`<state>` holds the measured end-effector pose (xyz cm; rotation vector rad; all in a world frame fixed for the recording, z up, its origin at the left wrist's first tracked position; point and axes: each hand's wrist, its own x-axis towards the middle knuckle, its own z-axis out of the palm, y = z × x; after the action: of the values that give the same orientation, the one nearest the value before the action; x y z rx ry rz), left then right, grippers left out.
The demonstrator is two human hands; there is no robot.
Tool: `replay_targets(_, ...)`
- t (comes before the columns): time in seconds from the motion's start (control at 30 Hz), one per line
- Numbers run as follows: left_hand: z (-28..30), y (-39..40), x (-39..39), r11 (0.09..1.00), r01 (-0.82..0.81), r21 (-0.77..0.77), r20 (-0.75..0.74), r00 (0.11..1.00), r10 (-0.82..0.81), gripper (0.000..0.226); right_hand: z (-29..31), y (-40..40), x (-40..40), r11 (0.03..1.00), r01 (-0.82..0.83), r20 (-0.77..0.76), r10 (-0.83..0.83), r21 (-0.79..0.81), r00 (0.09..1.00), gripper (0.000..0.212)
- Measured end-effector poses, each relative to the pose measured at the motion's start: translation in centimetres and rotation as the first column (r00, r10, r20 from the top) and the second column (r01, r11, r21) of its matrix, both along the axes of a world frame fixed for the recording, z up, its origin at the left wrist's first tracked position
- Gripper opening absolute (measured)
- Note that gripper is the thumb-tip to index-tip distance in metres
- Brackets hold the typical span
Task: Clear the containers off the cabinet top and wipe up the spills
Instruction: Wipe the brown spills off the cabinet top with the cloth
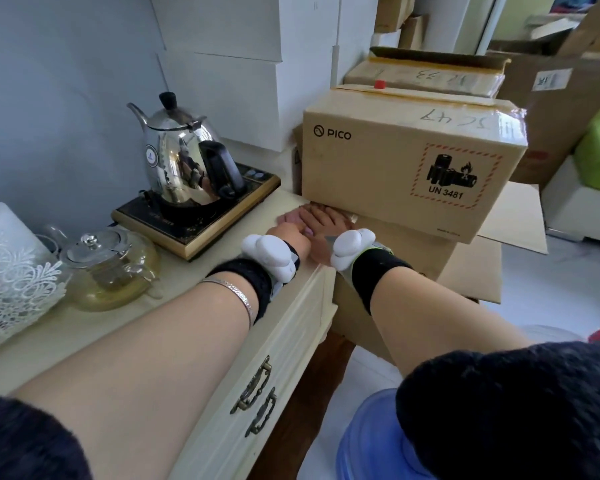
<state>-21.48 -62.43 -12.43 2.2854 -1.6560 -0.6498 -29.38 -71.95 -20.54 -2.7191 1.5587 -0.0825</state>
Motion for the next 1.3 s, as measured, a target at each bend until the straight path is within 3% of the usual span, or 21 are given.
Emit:
replay_targets(0.13,0.0,1.3,0.1,1.000,-0.026,-0.002,0.012,1.000,0.026,0.037,-1.0,1.8,0.0,1.000,-0.016,-0.005,0.016,-0.021,1.000,0.062)
replay_targets(0.43,1.2,7.2,1.8,0.998,-0.025,0.057,0.080,0.997,0.020,0.037,0.5,9.9,1.1,0.999,-0.012,0.175,0.004,0.045,0.984,0.057)
replay_targets(0.6,1.5,11.9,3.2,0.989,-0.094,0.112,0.040,0.995,0.090,0.037,1.5,15.2,2.5,0.985,-0.027,0.182,-0.004,0.168,0.983,0.057)
replay_targets(0.8,1.8,18.7,4.4,0.977,-0.158,0.143,0.017,0.987,0.157,0.041,1.6,21.8,4.1,0.981,-0.079,0.189,0.045,0.176,0.981,0.058)
replay_targets(1.07,2.4,26.7,6.5,0.968,-0.116,0.224,0.058,0.993,0.105,0.044,2.3,29.9,6.7,0.962,-0.115,0.159,0.076,0.246,0.984,0.056)
replay_targets(1.3,2.5,32.5,7.8,0.953,-0.194,0.232,0.010,0.980,0.197,0.038,2.9,35.5,8.2,0.949,-0.134,0.135,0.098,0.286,0.986,0.055)
